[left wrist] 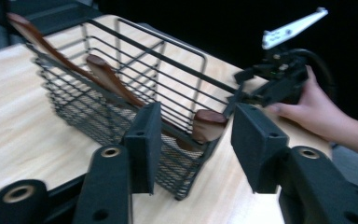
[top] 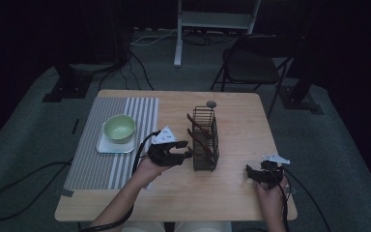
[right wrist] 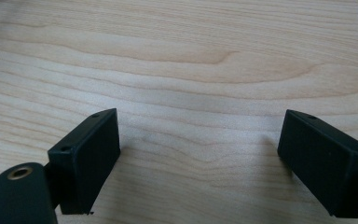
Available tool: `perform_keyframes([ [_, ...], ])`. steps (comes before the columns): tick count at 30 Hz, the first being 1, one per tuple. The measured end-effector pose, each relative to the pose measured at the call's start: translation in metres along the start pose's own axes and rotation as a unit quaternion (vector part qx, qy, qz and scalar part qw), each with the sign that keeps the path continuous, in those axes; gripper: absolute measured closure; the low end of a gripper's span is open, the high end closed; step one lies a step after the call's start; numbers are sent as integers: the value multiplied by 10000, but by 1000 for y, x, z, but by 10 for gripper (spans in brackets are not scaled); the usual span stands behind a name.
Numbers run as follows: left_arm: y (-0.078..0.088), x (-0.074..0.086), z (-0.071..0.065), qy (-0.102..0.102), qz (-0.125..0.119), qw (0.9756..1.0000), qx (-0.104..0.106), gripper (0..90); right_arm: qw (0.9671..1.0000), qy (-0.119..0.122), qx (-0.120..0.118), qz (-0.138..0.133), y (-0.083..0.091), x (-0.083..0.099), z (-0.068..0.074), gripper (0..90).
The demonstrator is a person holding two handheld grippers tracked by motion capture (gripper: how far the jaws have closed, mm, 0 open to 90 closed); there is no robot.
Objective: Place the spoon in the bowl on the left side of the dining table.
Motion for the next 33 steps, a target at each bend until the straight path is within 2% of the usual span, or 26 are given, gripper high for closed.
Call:
perform_keyframes([
  [1, 0, 0, -1, -11, 15, 10000, 83, 575, 10000, -1, 0, 1, 0, 0, 0, 121],
  [3, -2, 0, -2, -86, 53, 9999, 42, 649, 10000, -2, 0, 1, 0, 0, 0, 121],
  [4, -2, 1, -3, -89, 65, 9999, 126, 673, 10000, -4, 0, 4, 0, 0, 0, 121],
  [5, -3, 1, -2, -125, 101, 9999, 62, 712, 10000, -1, 0, 3, 0, 0, 0, 121],
  [7, -4, 2, -4, -127, 115, 9997, 153, 740, 10000, 1, 2, -1, 0, 0, 0, 121],
  [8, -5, 2, -3, -138, 105, 9998, 77, 741, 10000, 1, 2, 0, 0, 0, 0, 121],
  [9, -5, 2, -4, -136, 85, 9998, 133, 742, 10000, 3, 2, 1, 0, 0, 0, 121],
  [11, -5, 1, -4, -146, 40, 9999, 77, 742, 10000, -1, 0, 3, 0, 0, 0, 121],
  [12, -5, 1, -4, -133, 18, 9998, 132, 744, 10000, -1, 0, 3, 0, 0, 0, 121],
  [13, -6, 0, -3, -117, -28, 9999, 62, 747, 10000, -2, 0, 3, 0, 0, 0, 121],
  [17, -6, -3, -4, -54, -121, 9998, 157, 749, 10000, -4, -1, 3, 0, 0, 0, 121],
  [22, -3, -9, -3, -31, -207, 9997, 141, 750, 10000, 5, 1, 0, 0, 0, 0, 121],
  [28, 2, -19, -1, -28, -297, 9996, 15, 751, 10000, -4, -2, 6, 0, 0, 0, 121],
  [29, 4, -21, 0, -32, -335, 9994, -57, 751, 10000, -3, -1, 7, 0, 0, 0, 121],
  [33, 8, -26, -1, -51, -376, 9993, -6, 752, 10000, -6, -3, 6, 0, 0, 0, 121],
])
Point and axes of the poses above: each handheld gripper's, and its own axes: y roughly backward along the jaws, x roughly out of its underside, z roughly to its left, the point moved 9 cm from there along -y, roughly forward along the jaws
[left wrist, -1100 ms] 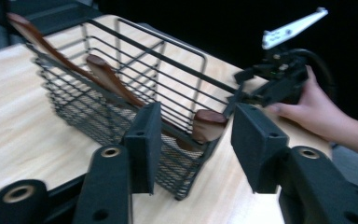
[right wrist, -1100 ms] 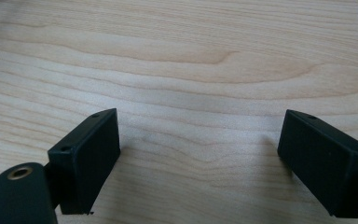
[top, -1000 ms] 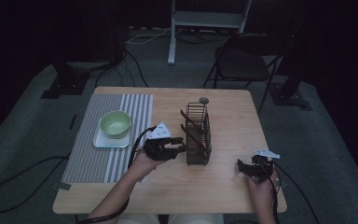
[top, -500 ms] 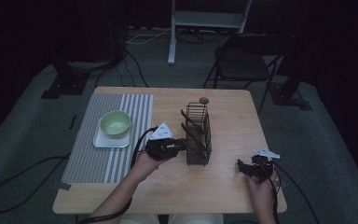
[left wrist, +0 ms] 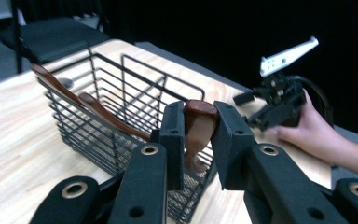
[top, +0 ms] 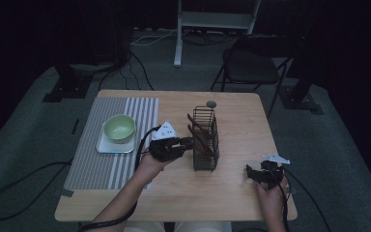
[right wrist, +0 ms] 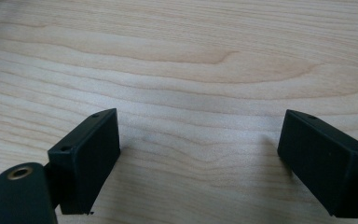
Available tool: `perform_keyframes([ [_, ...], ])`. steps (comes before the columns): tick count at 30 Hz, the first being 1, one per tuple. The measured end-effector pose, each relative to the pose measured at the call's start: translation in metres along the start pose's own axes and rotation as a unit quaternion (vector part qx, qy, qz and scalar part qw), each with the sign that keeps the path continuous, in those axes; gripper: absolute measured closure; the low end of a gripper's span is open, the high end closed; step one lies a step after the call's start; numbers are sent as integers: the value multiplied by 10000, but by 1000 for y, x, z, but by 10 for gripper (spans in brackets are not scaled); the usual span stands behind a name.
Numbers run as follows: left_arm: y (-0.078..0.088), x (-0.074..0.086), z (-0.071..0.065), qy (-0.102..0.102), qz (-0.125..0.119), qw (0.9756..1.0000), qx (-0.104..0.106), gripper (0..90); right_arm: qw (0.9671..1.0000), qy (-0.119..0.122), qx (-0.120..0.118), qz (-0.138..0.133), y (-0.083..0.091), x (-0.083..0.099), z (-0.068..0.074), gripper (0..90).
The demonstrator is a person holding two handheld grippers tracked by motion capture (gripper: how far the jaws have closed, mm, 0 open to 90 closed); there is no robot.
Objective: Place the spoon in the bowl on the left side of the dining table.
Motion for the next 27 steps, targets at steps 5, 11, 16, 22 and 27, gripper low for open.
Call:
perform_keyframes([
  [5, 7, -8, 1, -17, -117, 9999, -110, 752, 10000, 0, -1, 1, 0, 0, 0, 121],
  [11, 16, -16, 2, -28, -194, 9996, -191, 752, 10000, 13, 3, -6, 0, 0, 0, 121],
  [16, 25, -25, 1, -20, -287, 9995, -158, 753, 10000, 7, 2, -2, 0, 0, 0, 121],
  [22, 37, -38, -2, -147, -361, 9990, -235, 753, 10000, 8, 1, -3, 0, 0, 0, 121],
  [27, 47, -46, -2, -127, -477, 9985, -238, 753, 10000, 15, 1, 3, 0, 0, 0, 121],
])
Point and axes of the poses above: each handheld gripper's, and its own axes: y roughly backward along the jaws, x roughly out of its underside, z roughly to its left, the point moved 9 cm from there along -y, roughly forward along the jaws
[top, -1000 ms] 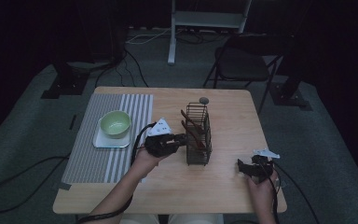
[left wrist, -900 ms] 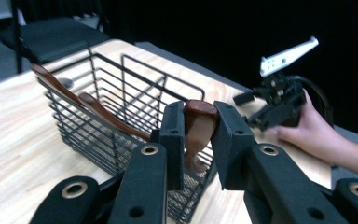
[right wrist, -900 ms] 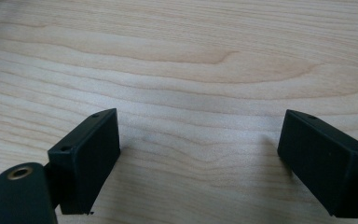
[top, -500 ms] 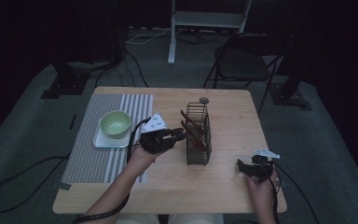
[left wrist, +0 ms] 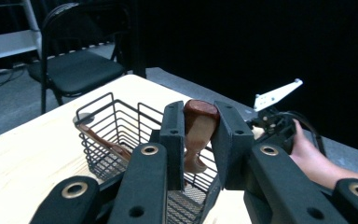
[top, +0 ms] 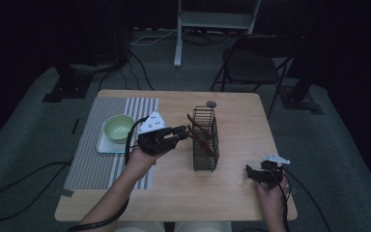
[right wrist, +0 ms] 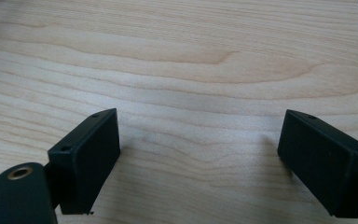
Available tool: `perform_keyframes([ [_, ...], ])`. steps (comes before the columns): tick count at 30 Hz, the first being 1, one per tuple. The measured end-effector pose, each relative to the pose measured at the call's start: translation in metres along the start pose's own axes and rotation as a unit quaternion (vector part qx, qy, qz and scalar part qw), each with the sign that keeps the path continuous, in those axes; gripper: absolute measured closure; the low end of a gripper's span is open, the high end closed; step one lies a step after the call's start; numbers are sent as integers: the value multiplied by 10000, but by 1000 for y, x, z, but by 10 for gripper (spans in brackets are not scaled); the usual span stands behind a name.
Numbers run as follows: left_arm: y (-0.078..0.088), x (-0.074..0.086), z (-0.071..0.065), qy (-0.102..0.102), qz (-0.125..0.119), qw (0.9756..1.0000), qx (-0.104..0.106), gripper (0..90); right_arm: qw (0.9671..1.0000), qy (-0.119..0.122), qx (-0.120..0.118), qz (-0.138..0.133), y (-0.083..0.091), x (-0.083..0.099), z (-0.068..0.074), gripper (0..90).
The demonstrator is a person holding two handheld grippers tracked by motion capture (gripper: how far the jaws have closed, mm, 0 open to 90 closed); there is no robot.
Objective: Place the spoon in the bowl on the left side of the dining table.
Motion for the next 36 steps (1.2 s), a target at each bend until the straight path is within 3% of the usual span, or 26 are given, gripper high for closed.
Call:
perform_keyframes([
  [20, 40, -26, 12, -108, -302, 9994, -147, 753, 10000, -18, 0, 1, 0, 0, 0, 121],
  [29, 68, -26, 36, -51, -396, 9976, -569, 753, 10000, -15, 1, 0, 0, 0, 0, 121],
  [36, 88, -19, 55, 1, -412, 9945, -966, 754, 10000, -12, 1, -1, 0, 0, 0, 121],
])
Point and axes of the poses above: each handheld gripper's, and its own axes: y roughly backward along the jaws, x roughly out of its underside, z roughly to its left, the point moved 9 cm from there along -y, roughly forward along the jaws
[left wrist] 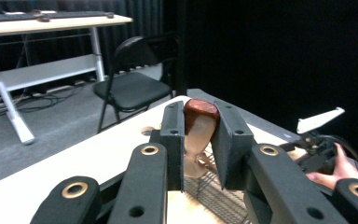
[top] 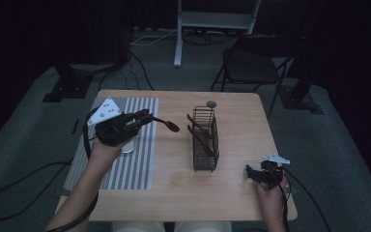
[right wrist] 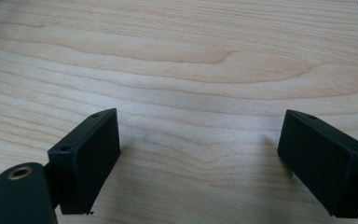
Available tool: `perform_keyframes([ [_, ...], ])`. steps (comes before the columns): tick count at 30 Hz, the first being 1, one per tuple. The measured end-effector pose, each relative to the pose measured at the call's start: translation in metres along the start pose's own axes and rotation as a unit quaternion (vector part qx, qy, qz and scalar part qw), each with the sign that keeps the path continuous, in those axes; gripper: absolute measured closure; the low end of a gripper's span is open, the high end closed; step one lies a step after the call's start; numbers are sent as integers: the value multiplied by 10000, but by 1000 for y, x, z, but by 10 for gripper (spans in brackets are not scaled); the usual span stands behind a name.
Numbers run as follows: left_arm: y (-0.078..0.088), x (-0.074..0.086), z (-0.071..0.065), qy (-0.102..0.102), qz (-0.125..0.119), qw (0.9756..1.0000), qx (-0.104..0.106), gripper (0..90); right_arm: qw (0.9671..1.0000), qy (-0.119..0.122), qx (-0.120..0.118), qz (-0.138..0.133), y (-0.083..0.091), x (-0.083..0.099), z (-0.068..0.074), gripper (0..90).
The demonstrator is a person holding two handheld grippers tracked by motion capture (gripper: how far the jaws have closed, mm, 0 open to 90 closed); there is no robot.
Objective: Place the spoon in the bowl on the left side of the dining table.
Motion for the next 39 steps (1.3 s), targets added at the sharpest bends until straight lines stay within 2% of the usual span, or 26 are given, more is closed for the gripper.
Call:
perform_keyframes([
  [3, 4, 3, 6, -2, 48, 10000, -72, 753, 10000, 0, 0, 0, 0, 0, 0, 121],
  [4, 8, 7, 12, -40, 87, 9997, -223, 753, 10000, 1, -1, 0, 0, 0, 0, 121],
  [12, 27, 24, 44, 99, 118, 9976, -676, 754, 10000, 4, 1, -5, 0, 0, 0, 121],
  [16, 37, 35, 63, 281, 109, 9952, -926, 754, 10000, 11, 3, -8, 0, 0, 0, 121],
  [18, 41, 41, 71, 409, 111, 9943, -980, 754, 10000, -3, 0, 0, 0, 0, 0, 121],
  [19, 43, 44, 75, 469, 112, 9931, -1070, 753, 10000, 0, 2, -1, 0, 0, 0, 121],
  [21, 45, 48, 79, 485, 146, 9925, -1111, 754, 10000, 1, 0, 0, 0, 0, 0, 121],
  [22, 48, 54, 85, 519, 175, 9909, -1231, 754, 10000, 4, 0, 4, 0, 0, 0, 121],
  [24, 51, 59, 91, 545, 208, 9895, -1319, 754, 10000, 6, 2, -2, 0, 0, 0, 121],
  [26, 51, 59, 91, 545, 208, 9895, -1319, 754, 10000, 5, 1, -3, 0, 0, 0, 121],
  [28, 57, 69, 104, 641, 263, 9865, -1484, 754, 10000, -1, 1, -7, 0, 0, 0, 121],
  [32, 61, 80, 115, 752, 355, 9821, -1688, 754, 10000, -1, 1, -5, 0, 0, 0, 121],
  [33, 61, 80, 115, 752, 355, 9821, -1688, 754, 10000, -1, 1, -5, 0, 0, 0, 121],
  [34, 63, 86, 120, 831, 363, 9804, -1748, 754, 10000, 0, 2, -6, 0, 0, 0, 121],
  [35, 63, 89, 122, 806, 394, 9790, -1833, 754, 10000, 2, 1, -6, 0, 0, 0, 121],
  [37, 64, 92, 124, 841, 414, 9786, -1831, 754, 10000, 3, 1, -5, 0, 0, 0, 121],
  [38, 63, 99, 127, 865, 447, 9762, -1938, 754, 10000, 3, 1, -5, 0, 0, 0, 121],
  [39, 62, 102, 128, 896, 471, 9763, -1910, 754, 10000, 3, 2, -5, 0, 0, 0, 121],
])
Point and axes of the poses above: each handheld gripper's, and its own axes: y roughly backward along the jaws, x roughly out of its underside, z roughly to its left, the point moved 9 cm from there along -y, roughly forward along the jaws
